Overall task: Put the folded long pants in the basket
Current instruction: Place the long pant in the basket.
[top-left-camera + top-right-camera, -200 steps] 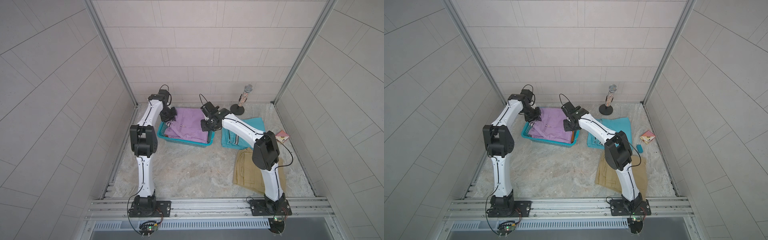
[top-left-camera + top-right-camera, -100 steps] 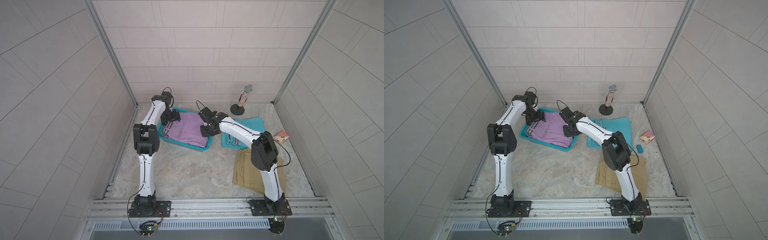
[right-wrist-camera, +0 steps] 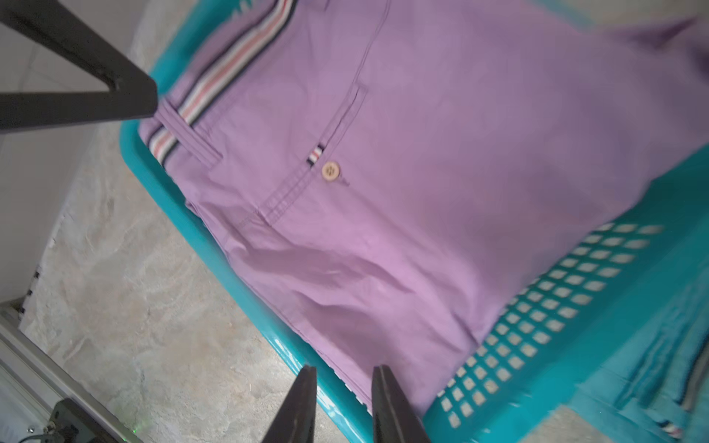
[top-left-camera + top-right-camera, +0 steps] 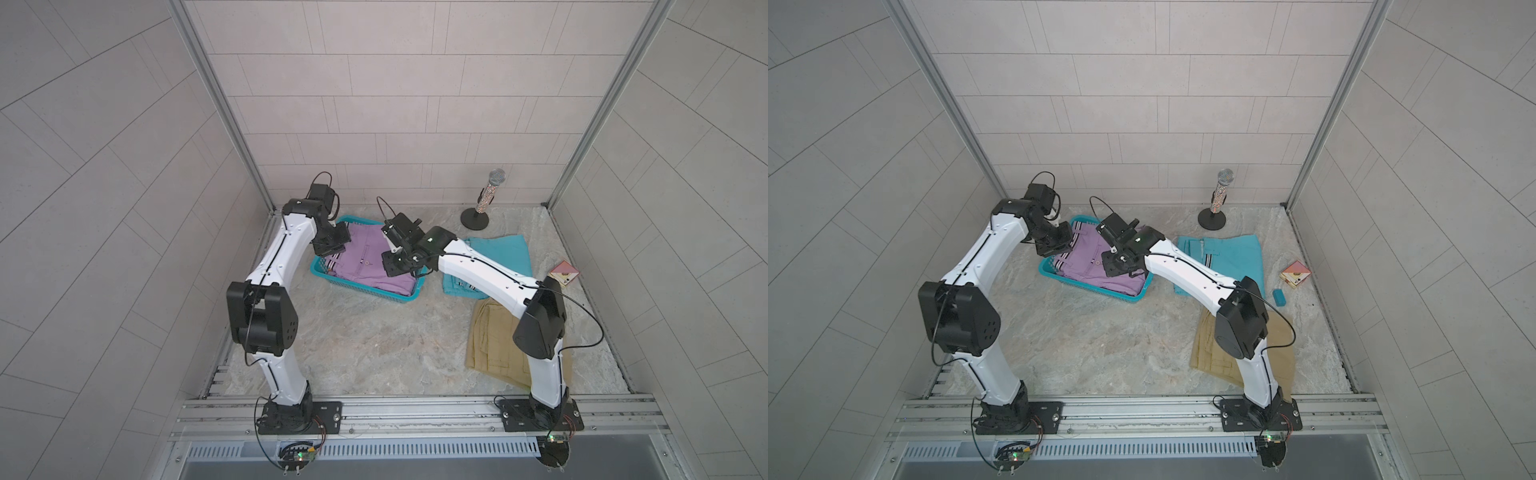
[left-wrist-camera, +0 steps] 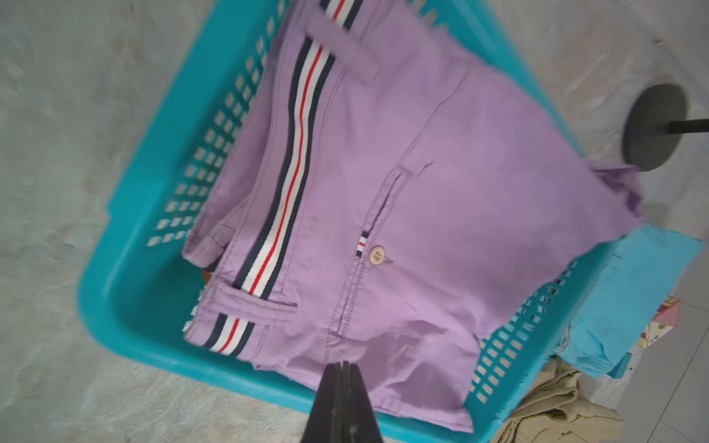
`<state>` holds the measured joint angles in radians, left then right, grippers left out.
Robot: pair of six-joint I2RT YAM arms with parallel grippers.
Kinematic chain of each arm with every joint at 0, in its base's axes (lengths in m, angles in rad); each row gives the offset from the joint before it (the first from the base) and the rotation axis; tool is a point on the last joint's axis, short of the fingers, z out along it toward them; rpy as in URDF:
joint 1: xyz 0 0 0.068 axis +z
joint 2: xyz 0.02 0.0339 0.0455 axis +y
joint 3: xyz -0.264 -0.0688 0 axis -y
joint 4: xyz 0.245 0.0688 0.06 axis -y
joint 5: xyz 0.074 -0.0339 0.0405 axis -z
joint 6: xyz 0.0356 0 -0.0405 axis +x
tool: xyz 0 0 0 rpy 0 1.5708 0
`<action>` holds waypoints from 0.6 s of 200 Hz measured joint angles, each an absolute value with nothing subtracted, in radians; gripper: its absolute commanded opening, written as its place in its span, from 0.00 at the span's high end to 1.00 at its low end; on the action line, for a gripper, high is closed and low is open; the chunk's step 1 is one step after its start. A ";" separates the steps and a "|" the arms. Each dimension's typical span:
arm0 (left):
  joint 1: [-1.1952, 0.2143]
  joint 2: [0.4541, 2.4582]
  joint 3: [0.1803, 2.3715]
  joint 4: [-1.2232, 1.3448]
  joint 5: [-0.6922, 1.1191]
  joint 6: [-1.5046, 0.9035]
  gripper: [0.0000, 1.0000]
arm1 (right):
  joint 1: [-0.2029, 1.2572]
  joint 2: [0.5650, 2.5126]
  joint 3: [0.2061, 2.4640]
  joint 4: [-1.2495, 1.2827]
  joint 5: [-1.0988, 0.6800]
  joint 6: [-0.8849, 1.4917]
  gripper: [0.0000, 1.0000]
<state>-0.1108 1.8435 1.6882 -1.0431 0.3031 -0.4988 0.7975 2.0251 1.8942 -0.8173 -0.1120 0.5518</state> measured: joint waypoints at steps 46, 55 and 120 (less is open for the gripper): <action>-0.087 2.062 1.654 -0.984 0.354 -0.529 1.00 | 0.743 2.183 1.798 -0.736 -0.200 0.590 0.75; -0.083 2.070 1.651 -0.973 0.366 -0.525 1.00 | 0.728 2.181 1.800 -0.727 -0.221 0.591 0.75; -0.068 2.066 1.716 -0.993 0.374 -0.548 1.00 | 0.652 2.180 1.874 -0.757 -0.268 0.536 0.67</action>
